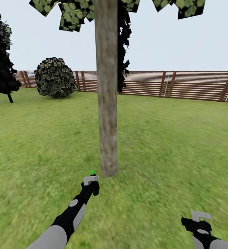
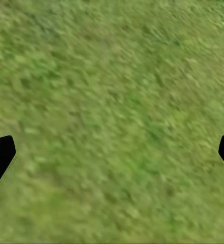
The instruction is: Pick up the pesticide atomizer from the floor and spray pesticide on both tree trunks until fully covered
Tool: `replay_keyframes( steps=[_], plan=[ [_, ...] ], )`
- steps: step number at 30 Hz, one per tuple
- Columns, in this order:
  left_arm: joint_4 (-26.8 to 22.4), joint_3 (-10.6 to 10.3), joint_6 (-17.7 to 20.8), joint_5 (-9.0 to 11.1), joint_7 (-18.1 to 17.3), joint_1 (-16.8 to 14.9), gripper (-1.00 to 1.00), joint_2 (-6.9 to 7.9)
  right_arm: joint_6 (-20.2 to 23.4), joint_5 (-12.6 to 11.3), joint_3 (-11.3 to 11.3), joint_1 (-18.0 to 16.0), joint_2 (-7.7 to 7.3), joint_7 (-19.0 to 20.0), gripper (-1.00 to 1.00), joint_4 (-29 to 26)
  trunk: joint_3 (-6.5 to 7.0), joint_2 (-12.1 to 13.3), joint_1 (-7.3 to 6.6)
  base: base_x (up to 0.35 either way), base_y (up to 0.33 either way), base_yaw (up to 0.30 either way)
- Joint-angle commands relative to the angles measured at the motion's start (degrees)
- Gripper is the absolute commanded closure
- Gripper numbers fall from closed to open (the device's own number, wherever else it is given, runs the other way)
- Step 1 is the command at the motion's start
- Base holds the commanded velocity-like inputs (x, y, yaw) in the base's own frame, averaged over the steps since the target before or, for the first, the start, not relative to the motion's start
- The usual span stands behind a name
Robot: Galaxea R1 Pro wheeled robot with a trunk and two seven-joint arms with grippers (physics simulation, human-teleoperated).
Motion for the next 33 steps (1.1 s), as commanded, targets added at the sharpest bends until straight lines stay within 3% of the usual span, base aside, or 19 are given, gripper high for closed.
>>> replay_keyframes(
  steps=[1,26,33],
  plan=[
    [0.0,0.0,0.0,0.0,0.0,0.0,1.00,0.00,0.0,0.0,0.0,0.0,0.01,0.0,-1.00,0.0,0.00,0.0,0.00,0.350,0.000,0.000],
    [-0.1,0.0,-0.2,0.0,-0.1,0.0,1.00,0.00,0.0,0.0,0.0,0.1,0.02,0.0,-1.00,0.0,0.00,0.0,0.00,0.349,0.000,0.000],
    [-0.2,0.2,-0.6,0.1,-0.1,0.0,1.00,0.08,0.0,0.0,0.0,0.1,0.00,0.0,-1.00,0.0,0.00,0.0,0.00,0.096,0.000,0.000]
  ],
)
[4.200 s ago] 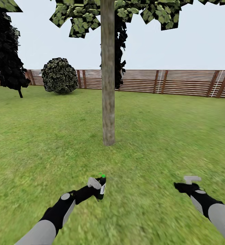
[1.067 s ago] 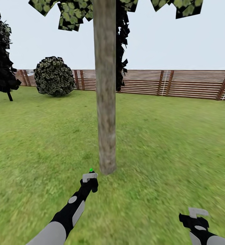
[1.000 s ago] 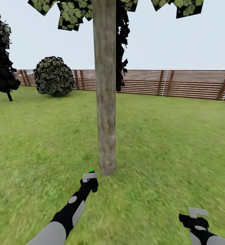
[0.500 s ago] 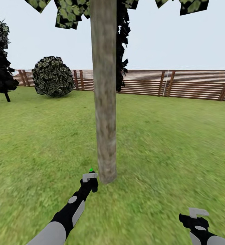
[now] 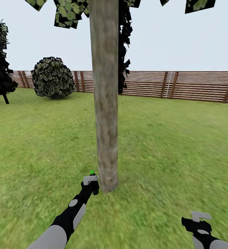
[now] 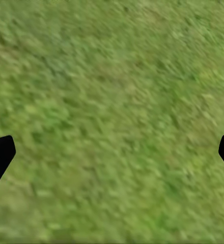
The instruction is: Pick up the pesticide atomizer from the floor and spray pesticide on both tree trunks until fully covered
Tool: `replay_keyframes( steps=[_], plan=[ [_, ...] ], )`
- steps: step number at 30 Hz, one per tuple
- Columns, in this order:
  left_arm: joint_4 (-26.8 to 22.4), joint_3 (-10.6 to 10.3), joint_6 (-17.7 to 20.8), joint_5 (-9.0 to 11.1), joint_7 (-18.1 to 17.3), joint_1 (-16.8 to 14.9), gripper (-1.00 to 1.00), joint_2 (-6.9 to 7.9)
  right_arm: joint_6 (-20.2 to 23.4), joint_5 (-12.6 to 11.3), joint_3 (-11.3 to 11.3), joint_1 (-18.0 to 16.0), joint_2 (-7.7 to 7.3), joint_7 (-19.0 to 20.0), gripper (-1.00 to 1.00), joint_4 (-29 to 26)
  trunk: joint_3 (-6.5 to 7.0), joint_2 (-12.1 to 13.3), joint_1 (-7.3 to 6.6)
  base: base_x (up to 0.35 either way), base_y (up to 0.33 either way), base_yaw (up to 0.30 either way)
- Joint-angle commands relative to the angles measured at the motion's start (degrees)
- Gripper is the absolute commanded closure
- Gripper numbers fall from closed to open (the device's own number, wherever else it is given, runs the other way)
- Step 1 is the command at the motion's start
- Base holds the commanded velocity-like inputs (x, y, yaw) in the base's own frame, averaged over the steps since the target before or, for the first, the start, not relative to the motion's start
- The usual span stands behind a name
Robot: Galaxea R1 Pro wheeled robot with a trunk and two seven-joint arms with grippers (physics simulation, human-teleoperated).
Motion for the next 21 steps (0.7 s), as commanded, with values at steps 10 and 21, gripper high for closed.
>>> replay_keyframes(
  steps=[10,21],
  plan=[
    [0.0,0.0,0.0,0.0,0.0,0.0,1.00,0.01,0.0,0.0,0.0,0.2,0.00,0.0,-1.00,0.0,0.00,0.0,0.00,0.003,0.000,0.000],
    [-0.2,-0.1,-0.3,0.0,0.0,0.0,1.00,0.01,0.0,0.0,-0.1,4.1,-0.07,0.0,-1.00,0.0,0.00,0.0,0.00,0.000,0.000,0.000]
  ],
)
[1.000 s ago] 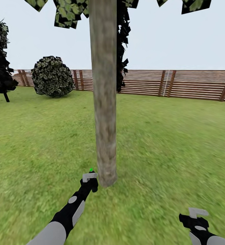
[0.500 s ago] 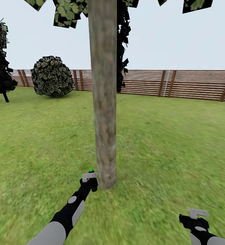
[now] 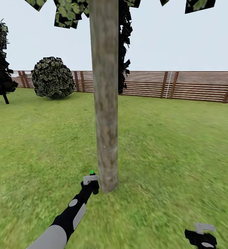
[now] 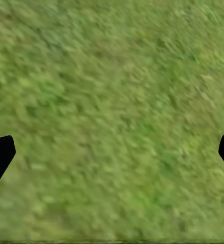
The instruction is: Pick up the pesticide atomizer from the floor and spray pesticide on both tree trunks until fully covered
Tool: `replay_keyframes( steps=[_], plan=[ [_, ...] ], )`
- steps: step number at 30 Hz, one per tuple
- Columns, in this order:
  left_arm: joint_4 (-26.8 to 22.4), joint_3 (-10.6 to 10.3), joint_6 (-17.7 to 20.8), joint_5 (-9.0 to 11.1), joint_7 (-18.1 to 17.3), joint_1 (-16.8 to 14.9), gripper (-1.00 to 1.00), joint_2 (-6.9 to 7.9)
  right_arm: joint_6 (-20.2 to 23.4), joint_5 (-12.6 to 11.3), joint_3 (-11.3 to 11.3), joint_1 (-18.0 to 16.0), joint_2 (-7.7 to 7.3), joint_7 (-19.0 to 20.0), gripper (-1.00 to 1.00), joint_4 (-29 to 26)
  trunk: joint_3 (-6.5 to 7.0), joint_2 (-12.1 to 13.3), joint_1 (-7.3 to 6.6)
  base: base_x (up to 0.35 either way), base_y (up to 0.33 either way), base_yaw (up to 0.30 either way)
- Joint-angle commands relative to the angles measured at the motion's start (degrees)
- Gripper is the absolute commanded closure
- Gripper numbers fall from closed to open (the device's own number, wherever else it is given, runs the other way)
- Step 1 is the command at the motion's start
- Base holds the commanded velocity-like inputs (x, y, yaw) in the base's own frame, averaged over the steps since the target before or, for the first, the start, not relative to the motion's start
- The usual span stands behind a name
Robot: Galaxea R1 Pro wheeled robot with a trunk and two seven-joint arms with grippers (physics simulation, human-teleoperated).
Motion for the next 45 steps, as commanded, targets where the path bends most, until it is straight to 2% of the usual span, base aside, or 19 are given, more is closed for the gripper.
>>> replay_keyframes(
  steps=[1,9,13,16,18,19,24,28,30,33,37,39,45],
  plan=[
    [0.0,0.0,0.0,0.0,0.0,0.0,1.00,0.00,0.0,0.0,0.0,0.2,0.01,0.0,-1.00,0.0,0.00,0.0,0.00,0.000,0.000,0.000],
    [-1.1,0.1,0.6,-0.1,0.1,0.0,1.00,0.20,0.0,-0.1,0.1,1.2,0.06,0.0,-1.00,0.0,0.00,0.0,0.00,0.000,0.000,0.000],
    [-5.6,0.2,4.4,-0.2,0.1,0.0,1.00,0.32,0.0,-0.1,0.1,1.5,0.07,0.0,-1.00,0.0,0.00,0.0,0.00,0.000,0.000,0.000],
    [-6.7,0.1,5.6,-0.1,0.1,0.0,1.00,0.23,0.0,-0.1,0.1,1.6,0.08,0.0,-1.00,0.0,0.00,0.0,0.00,0.000,0.000,0.000],
    [-6.6,0.2,5.9,-0.1,0.1,0.0,1.00,0.20,0.0,0.0,0.1,1.7,0.64,0.0,-1.00,0.0,0.00,0.0,0.00,0.000,0.000,0.000],
    [-6.5,0.5,5.9,-0.1,0.2,0.0,1.00,0.22,0.0,0.0,0.1,1.7,1.44,0.0,-1.00,0.1,0.00,0.0,0.00,0.000,0.000,0.000],
    [-6.5,0.7,6.1,-0.1,0.1,0.0,1.00,0.26,0.1,0.0,0.1,1.7,2.79,0.1,-1.00,0.1,0.00,0.0,0.00,0.000,0.000,0.000],
    [-6.2,0.6,6.1,-0.2,0.1,0.0,1.00,0.26,0.1,0.1,0.1,2.2,3.20,0.1,-1.00,0.0,0.00,0.0,0.00,0.000,0.000,0.000],
    [-9.7,0.2,9.6,-0.2,-0.1,0.0,1.00,0.20,0.1,0.2,0.1,2.7,3.30,0.0,-1.00,0.0,0.00,0.0,0.00,0.000,0.000,0.000],
    [-16.9,0.1,18.5,-0.2,0.0,0.0,1.00,0.24,0.1,0.3,0.1,3.1,3.33,0.0,-1.00,0.0,0.00,0.0,0.00,0.000,0.000,0.000],
    [-23.4,0.1,22.7,-0.4,-0.1,0.0,1.00,0.26,0.1,0.3,0.2,3.5,3.38,0.0,-1.00,0.0,0.00,0.0,0.00,0.000,0.000,0.000],
    [-28.8,0.1,30.0,-0.5,-0.1,0.0,1.00,0.33,0.1,0.3,0.2,3.6,3.39,0.0,-1.00,0.0,0.00,0.0,0.00,0.000,0.000,0.000],
    [-39.5,0.2,42.3,-0.5,0.0,0.0,1.00,0.95,0.1,0.2,0.1,3.6,3.40,0.0,-1.00,0.0,0.00,0.0,0.00,0.000,0.000,0.000]
  ],
)
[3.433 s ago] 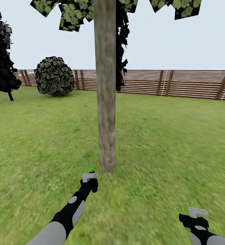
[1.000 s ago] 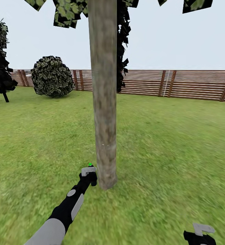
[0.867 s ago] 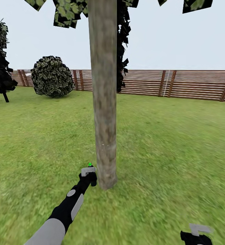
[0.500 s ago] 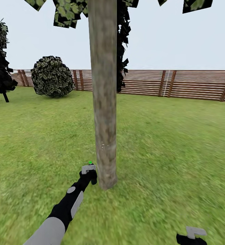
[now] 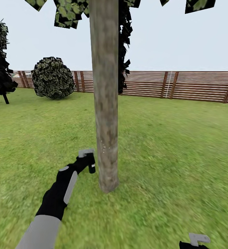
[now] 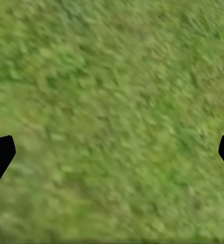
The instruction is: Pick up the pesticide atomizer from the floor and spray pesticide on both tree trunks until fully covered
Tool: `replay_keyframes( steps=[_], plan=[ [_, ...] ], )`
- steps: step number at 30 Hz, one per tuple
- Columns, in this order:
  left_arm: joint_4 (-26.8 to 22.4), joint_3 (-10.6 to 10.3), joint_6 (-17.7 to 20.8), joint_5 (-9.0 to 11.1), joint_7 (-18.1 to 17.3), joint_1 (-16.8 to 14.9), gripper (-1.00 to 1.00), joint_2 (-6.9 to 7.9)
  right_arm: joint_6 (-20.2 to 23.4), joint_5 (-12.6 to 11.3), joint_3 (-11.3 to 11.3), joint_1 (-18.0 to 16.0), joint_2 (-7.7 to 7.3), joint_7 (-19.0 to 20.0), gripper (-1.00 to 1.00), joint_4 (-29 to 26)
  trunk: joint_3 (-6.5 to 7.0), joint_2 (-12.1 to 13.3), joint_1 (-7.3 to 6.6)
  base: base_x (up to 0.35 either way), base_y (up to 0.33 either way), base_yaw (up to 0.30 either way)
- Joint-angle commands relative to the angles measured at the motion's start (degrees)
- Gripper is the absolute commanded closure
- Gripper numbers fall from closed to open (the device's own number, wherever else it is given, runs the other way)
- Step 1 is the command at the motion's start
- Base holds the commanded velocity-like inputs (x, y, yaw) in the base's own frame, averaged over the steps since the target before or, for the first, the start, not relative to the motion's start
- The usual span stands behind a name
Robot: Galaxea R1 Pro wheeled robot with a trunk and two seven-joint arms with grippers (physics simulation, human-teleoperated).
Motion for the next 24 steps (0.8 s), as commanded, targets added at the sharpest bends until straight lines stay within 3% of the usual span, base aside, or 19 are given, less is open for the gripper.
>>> replay_keyframes(
  steps=[1,3,6,12,16,19,24],
  plan=[
    [-0.8,0.0,1.4,0.0,0.0,0.0,1.00,0.02,0.0,0.0,0.0,0.0,-0.02,0.0,-1.00,0.0,0.00,0.0,0.00,0.000,0.000,0.000],
    [-3.9,0.0,6.6,0.0,0.0,0.0,1.00,0.06,0.0,0.0,0.0,0.0,-0.01,0.0,-1.00,0.0,0.00,0.0,0.00,0.000,0.000,0.000],
    [-7.4,-0.1,10.6,-0.5,0.0,0.0,1.00,0.03,0.0,0.0,0.0,0.0,0.00,0.0,-1.00,0.0,0.00,0.0,0.00,0.000,0.000,0.000],
    [-10.0,-0.2,12.5,-1.2,-0.1,-0.3,1.00,0.02,0.0,0.0,0.0,0.0,0.00,0.0,-1.00,0.0,0.00,0.0,0.00,0.000,0.000,0.000],
    [-10.0,-0.2,14.5,-2.3,0.0,-2.2,1.00,0.01,0.0,0.0,0.0,0.0,0.00,0.0,-1.00,0.0,0.00,0.0,0.00,0.000,0.000,0.000],
    [-10.0,-0.2,18.5,-2.7,0.0,-4.4,1.00,0.01,0.0,0.0,0.0,0.0,0.00,0.0,-1.00,0.0,0.00,0.0,0.00,0.000,0.000,0.000],
    [-9.9,-0.2,23.5,-2.9,0.0,-10.0,1.00,-0.01,0.0,0.0,0.0,0.0,0.00,0.0,-1.00,0.0,0.00,0.0,0.00,0.000,0.000,0.000]
  ],
)
